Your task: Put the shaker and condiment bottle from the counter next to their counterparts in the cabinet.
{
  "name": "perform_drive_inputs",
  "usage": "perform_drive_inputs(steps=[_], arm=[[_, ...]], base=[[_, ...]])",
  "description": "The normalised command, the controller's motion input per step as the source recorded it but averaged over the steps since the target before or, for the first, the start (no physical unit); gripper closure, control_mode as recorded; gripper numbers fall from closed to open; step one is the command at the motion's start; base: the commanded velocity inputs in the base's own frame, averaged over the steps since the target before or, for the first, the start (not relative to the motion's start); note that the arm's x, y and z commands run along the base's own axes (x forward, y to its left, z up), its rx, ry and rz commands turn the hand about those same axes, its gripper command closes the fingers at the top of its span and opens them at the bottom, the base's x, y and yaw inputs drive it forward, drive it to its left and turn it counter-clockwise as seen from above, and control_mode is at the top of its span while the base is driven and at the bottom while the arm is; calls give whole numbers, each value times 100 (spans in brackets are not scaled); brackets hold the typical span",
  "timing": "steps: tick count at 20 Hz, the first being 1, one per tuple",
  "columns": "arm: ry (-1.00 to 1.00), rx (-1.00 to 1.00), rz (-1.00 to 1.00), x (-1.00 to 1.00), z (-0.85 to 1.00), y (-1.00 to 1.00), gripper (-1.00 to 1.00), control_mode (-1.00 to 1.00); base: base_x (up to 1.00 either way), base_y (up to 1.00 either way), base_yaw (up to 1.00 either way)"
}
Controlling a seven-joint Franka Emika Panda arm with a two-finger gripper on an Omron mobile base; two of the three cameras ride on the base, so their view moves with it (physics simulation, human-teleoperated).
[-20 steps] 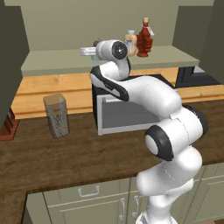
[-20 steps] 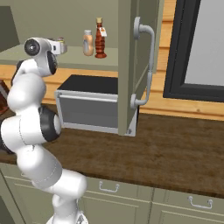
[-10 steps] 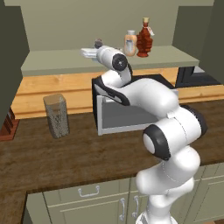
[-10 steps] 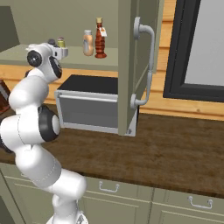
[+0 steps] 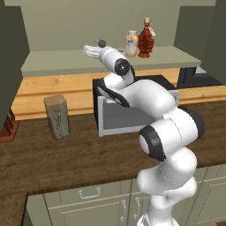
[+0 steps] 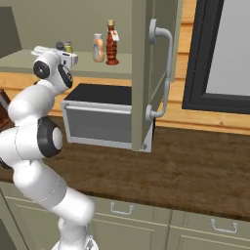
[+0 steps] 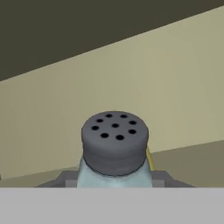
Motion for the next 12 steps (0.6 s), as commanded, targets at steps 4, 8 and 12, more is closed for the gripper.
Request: perform_drive_inputs(steps=[4, 8, 12], arm=[[0, 1, -4, 3, 12, 22, 100, -100], [0, -1, -1, 10, 12, 18, 100, -100], [5, 0, -2, 4, 9, 3, 100, -100]], base=[[0, 0, 0], [0, 0, 0], [0, 0, 0]])
